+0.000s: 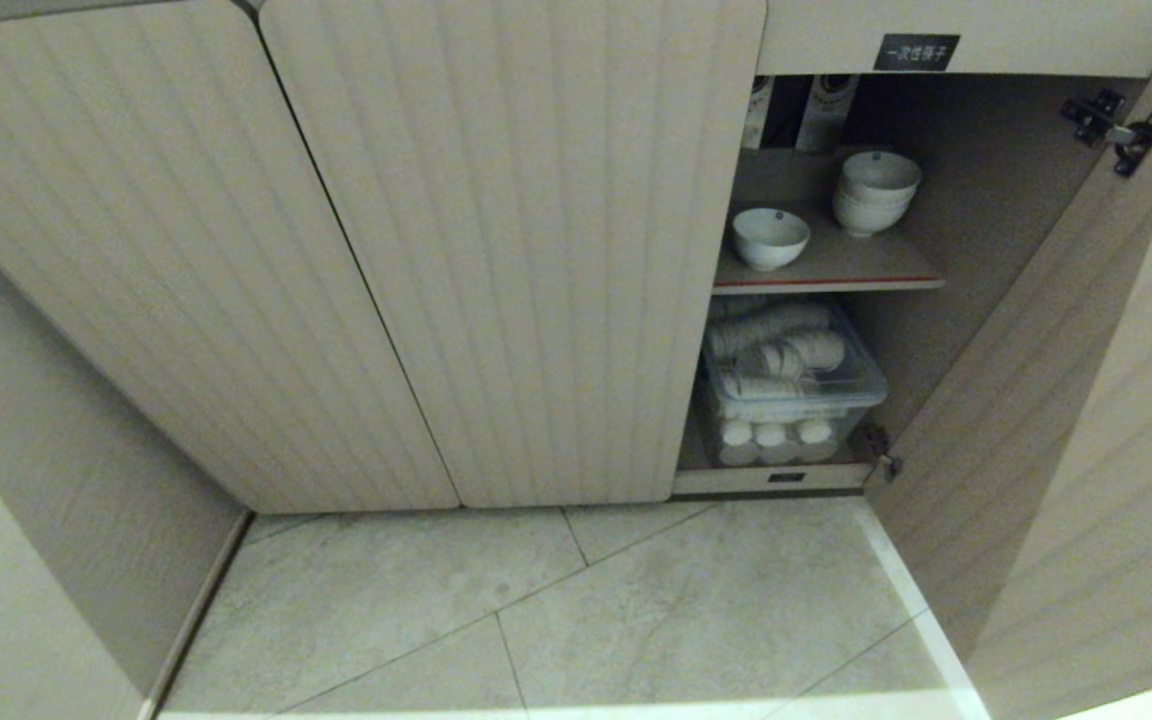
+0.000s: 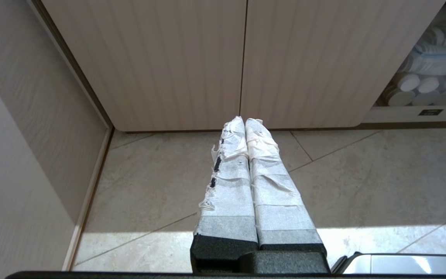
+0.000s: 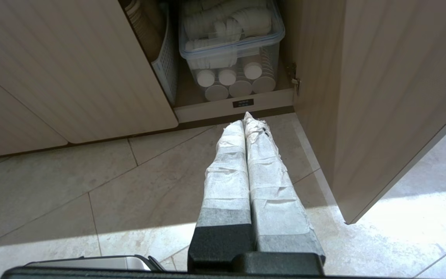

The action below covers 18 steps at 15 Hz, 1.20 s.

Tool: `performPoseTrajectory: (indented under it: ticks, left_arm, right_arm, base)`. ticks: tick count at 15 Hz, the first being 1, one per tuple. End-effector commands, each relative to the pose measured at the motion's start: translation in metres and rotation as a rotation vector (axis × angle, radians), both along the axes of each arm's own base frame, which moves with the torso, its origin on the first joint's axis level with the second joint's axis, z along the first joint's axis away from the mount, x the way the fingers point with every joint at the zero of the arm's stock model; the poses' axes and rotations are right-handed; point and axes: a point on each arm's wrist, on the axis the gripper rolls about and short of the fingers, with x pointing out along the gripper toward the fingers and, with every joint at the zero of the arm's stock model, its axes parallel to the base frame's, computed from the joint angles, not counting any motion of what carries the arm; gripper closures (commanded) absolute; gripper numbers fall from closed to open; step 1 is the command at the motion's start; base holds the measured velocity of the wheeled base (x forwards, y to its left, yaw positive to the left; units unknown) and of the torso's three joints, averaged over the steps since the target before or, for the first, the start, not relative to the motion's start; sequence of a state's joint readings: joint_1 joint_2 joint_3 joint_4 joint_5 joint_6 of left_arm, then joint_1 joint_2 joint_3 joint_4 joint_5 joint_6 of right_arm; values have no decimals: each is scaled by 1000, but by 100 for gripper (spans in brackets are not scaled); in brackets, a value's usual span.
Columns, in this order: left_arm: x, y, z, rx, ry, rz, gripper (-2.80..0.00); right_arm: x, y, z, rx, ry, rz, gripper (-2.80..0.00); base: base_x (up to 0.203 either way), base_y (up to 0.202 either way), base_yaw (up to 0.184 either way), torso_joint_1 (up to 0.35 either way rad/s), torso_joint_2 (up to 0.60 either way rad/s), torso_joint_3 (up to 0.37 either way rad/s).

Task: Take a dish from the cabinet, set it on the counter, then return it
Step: Take the bowl from the cabinet

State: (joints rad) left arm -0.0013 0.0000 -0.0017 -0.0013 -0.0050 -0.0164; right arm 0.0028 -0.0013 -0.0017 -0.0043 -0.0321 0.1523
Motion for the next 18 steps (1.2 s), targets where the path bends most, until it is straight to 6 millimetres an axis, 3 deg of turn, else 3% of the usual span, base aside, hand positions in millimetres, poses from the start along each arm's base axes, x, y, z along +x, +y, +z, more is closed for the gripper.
performPoseTrajectory:
  ticks: [1, 12, 18]
  left_arm:
    - [0, 0, 0, 0, 0, -1, 0]
    - [0, 0, 0, -2, -2, 0, 0]
    - [0, 0, 0, -2, -2, 0, 0]
  right_arm:
    - [0, 0, 0, 1, 1, 0, 0]
    - [0, 0, 0, 1, 1, 0, 0]
    - [0, 0, 0, 1, 1, 0, 0]
  base:
    - [0, 0, 0, 0, 0, 0]
    - [0, 0, 0, 0, 0, 0]
    - [187, 0, 1, 3, 2, 5]
